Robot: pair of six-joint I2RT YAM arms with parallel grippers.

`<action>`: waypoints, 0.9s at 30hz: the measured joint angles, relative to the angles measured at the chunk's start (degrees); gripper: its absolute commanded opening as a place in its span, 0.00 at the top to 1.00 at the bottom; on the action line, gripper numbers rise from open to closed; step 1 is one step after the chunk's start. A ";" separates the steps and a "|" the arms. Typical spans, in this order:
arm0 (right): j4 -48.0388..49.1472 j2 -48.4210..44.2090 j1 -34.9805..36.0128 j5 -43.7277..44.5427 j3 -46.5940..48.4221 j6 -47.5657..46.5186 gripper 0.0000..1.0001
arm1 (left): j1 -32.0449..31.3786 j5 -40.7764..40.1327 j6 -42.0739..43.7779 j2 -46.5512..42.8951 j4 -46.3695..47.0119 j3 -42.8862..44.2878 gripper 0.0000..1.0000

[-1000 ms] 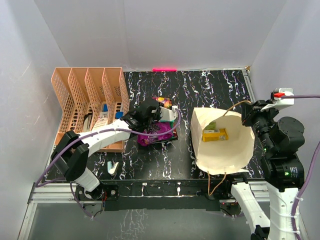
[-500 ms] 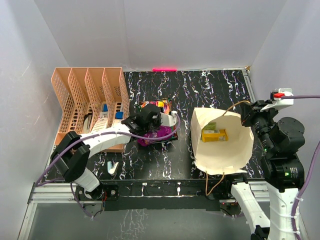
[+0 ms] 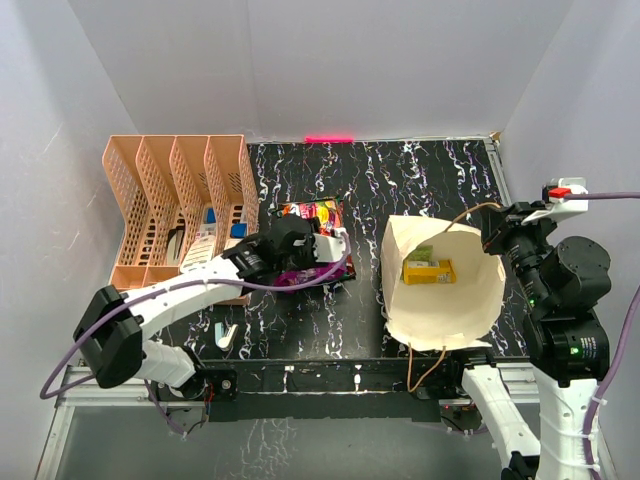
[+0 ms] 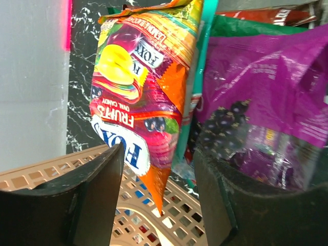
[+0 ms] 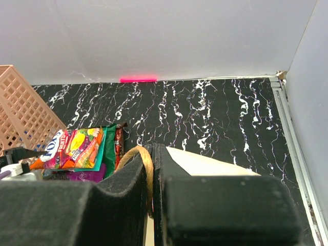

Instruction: Take the snacks out of the paper bag

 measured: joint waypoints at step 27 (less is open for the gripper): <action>9.14 1.18 0.07 -31.67 -18.97 16.22 0.92 | -2.82 39.39 -49.88 -19.67 16.41 -7.91 0.37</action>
